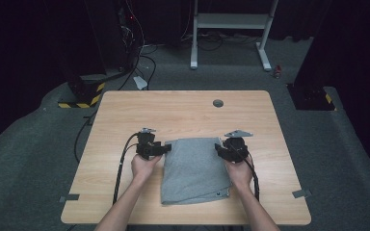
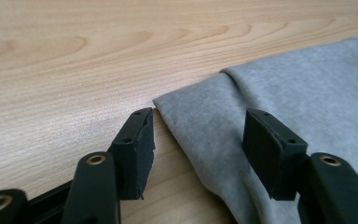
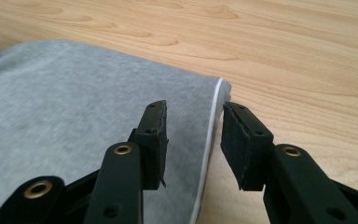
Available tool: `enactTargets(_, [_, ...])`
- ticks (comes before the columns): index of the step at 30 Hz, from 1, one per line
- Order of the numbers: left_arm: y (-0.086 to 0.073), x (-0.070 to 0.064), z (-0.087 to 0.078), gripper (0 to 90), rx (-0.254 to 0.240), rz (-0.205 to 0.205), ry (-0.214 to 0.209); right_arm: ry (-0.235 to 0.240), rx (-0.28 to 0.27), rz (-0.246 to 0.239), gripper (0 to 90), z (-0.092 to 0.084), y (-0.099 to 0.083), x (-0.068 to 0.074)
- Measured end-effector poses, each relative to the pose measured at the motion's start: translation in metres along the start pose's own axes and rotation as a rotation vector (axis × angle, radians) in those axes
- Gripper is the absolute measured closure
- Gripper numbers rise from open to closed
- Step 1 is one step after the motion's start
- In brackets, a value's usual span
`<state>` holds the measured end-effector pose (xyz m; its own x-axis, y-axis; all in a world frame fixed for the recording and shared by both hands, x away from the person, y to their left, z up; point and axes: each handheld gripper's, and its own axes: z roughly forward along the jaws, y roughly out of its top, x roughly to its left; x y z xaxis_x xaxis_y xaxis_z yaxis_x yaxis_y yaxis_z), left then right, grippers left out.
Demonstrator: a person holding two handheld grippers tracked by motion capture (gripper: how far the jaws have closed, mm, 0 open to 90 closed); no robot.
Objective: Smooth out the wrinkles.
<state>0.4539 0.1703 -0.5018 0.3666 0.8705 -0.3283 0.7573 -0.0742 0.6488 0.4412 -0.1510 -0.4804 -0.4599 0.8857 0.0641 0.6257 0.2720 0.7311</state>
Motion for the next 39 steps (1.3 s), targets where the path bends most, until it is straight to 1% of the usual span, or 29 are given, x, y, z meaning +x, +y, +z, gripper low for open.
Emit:
enactTargets(1, [0.001,0.000,0.004,45.1,0.015,0.001,-0.006,-0.004,0.010,-0.003,60.4,0.003,0.001,0.001])
enactTargets(3, [0.003,-0.001,0.006,51.2,0.019,0.014,-0.022,-0.016,0.050,-0.026,62.0,0.012,0.001,0.002])
enactTargets(4, [0.004,-0.003,0.006,54.4,0.018,0.018,-0.030,-0.021,0.061,-0.034,64.6,0.015,0.001,0.003])
enactTargets(6, [0.006,-0.005,0.006,65.0,0.008,0.046,-0.036,-0.013,0.068,-0.033,73.1,0.018,-0.001,0.002])
enactTargets(7, [0.007,-0.005,0.006,72.2,0.008,0.049,-0.042,-0.009,0.067,-0.038,78.2,0.018,-0.001,0.002])
enactTargets(9, [0.006,-0.002,0.007,85.1,0.022,0.037,-0.053,0.000,0.062,-0.034,82.2,0.016,-0.001,0.000])
enactTargets(10, [0.006,0.000,0.007,87.1,0.021,0.035,-0.052,0.003,0.061,-0.032,82.8,0.015,-0.001,-0.001])
enactTargets(11, [0.006,0.000,0.006,87.9,0.014,0.043,-0.046,0.002,0.059,-0.040,83.4,0.013,-0.001,-0.002])
enactTargets(13, [0.008,-0.001,-0.002,88.9,-0.039,0.073,-0.010,-0.004,0.052,-0.048,84.2,0.011,-0.001,-0.002])
enactTargets(15, [0.010,-0.002,-0.009,89.2,-0.085,0.079,0.004,-0.015,0.035,-0.059,84.7,0.008,-0.002,-0.002])
enactTargets(17, [0.012,0.001,-0.014,89.3,-0.115,0.087,0.027,-0.025,0.015,-0.064,84.8,0.004,-0.003,-0.003])
enactTargets(18, [0.014,0.003,-0.013,89.2,-0.092,0.091,0.037,-0.032,0.011,-0.061,84.8,0.004,-0.003,-0.004])
enactTargets(19, [0.015,0.004,-0.010,88.9,-0.078,0.095,0.049,-0.029,0.017,-0.060,84.6,0.005,-0.002,-0.005])
enactTargets(20, [0.015,0.004,-0.008,87.7,-0.085,0.100,0.060,-0.027,0.028,-0.056,84.0,0.007,-0.002,-0.006])
enactTargets(21, [0.016,0.003,-0.008,84.5,-0.101,0.106,0.072,-0.033,0.033,-0.054,82.2,0.009,-0.003,-0.006])
enactTargets(23, [0.015,-0.001,-0.010,68.4,-0.118,0.103,0.058,-0.037,0.033,-0.034,72.9,0.012,-0.004,-0.006])
enactTargets(24, [0.014,-0.007,-0.013,62.7,-0.133,0.130,0.062,-0.036,0.026,-0.029,70.1,0.010,-0.005,-0.006])
enactTargets(25, [0.012,-0.011,-0.016,59.2,-0.140,0.152,0.062,-0.042,0.002,-0.033,68.5,0.006,-0.006,-0.004])
enactTargets(26, [0.009,-0.018,-0.019,56.7,-0.145,0.181,0.048,-0.041,-0.017,-0.037,67.9,0.002,-0.007,-0.003])
enactTargets(27, [0.005,-0.024,-0.022,55.6,-0.150,0.207,0.021,-0.034,-0.041,-0.034,67.5,-0.003,-0.008,-0.001])
enactTargets(29, [-0.005,-0.038,-0.026,53.8,-0.148,0.266,-0.026,-0.007,-0.089,-0.048,67.6,-0.015,-0.012,0.005])
enactTargets(31, [-0.016,-0.048,-0.026,53.5,-0.140,0.308,-0.049,0.042,-0.107,-0.075,67.9,-0.022,-0.017,0.014])
enactTargets(32, [-0.021,-0.050,-0.024,53.5,-0.125,0.325,-0.048,0.071,-0.102,-0.087,67.9,-0.023,-0.020,0.019])
enactTargets(33, [-0.026,-0.049,-0.019,53.5,-0.096,0.329,-0.043,0.092,-0.084,-0.107,68.0,-0.021,-0.024,0.023])
enactTargets(34, [-0.029,-0.045,-0.013,53.5,-0.057,0.323,-0.045,0.109,-0.050,-0.118,68.0,-0.017,-0.028,0.028])
enactTargets(35, [-0.030,-0.042,-0.009,53.3,-0.038,0.316,-0.045,0.118,-0.016,-0.122,67.9,-0.012,-0.032,0.029])
enactTargets(37, [-0.031,-0.033,-0.007,50.8,-0.032,0.264,-0.054,0.116,0.024,-0.117,67.6,-0.003,-0.039,0.028])
enactTargets(38, [-0.031,-0.034,-0.009,49.2,-0.033,0.259,-0.047,0.122,0.024,-0.097,66.9,0.000,-0.043,0.024])
enactTargets(39, [-0.031,-0.037,-0.014,48.5,-0.049,0.298,-0.027,0.126,0.025,-0.079,66.1,-0.001,-0.044,0.023])
